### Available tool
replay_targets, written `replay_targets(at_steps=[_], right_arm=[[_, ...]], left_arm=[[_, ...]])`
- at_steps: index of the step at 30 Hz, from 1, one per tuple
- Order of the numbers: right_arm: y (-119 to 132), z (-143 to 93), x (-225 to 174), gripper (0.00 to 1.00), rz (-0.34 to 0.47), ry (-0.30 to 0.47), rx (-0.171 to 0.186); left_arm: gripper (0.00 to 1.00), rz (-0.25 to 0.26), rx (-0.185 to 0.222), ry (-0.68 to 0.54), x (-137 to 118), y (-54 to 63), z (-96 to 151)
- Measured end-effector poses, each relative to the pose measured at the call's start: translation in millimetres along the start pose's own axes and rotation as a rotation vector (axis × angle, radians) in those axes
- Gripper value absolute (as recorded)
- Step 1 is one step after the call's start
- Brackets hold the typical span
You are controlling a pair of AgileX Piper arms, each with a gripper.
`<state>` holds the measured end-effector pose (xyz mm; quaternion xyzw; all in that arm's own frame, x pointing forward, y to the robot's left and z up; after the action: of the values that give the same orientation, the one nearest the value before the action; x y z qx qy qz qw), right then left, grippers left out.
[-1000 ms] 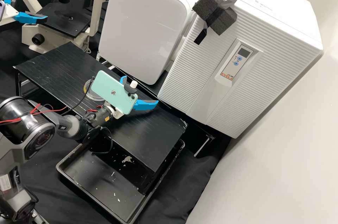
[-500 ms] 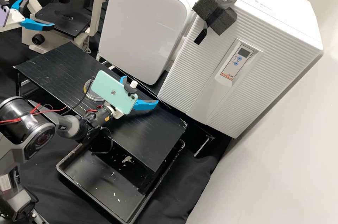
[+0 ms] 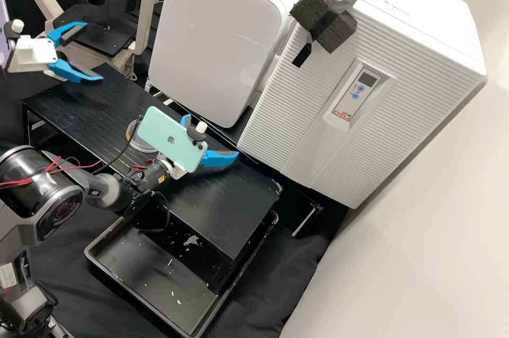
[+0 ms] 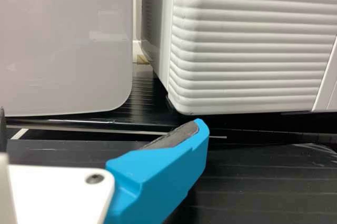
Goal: Place the petri dish on the microscope
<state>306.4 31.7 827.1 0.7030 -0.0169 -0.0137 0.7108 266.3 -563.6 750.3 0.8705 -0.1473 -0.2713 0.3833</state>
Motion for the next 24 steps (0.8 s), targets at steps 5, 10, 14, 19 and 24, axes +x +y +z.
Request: replay_targets(at_steps=[5, 10, 14, 19, 24], right_arm=[[0.0, 0.0, 0.0, 1.00, 0.000, 0.000, 0.000], [0.0, 0.0, 0.0, 1.00, 0.000, 0.000, 0.000], [0.0, 0.0, 0.0, 1.00, 0.000, 0.000, 0.000], [0.0, 0.0, 0.0, 1.00, 0.000, 0.000, 0.000], [0.0, 0.0, 0.0, 1.00, 0.000, 0.000, 0.000]], left_arm=[[1.00, -0.019, -0.013, -0.140, 12.5, -1.8, 19.9], [1.00, -0.088, -0.078, -0.235, 27.8, -8.1, 32.1], [1.00, -0.149, -0.143, -0.277, 38.7, -15.2, 40.3], [1.00, -0.201, -0.188, -0.340, 46.3, -20.2, 51.2], [1.00, -0.226, -0.206, -0.372, 52.0, -25.2, 56.5]])
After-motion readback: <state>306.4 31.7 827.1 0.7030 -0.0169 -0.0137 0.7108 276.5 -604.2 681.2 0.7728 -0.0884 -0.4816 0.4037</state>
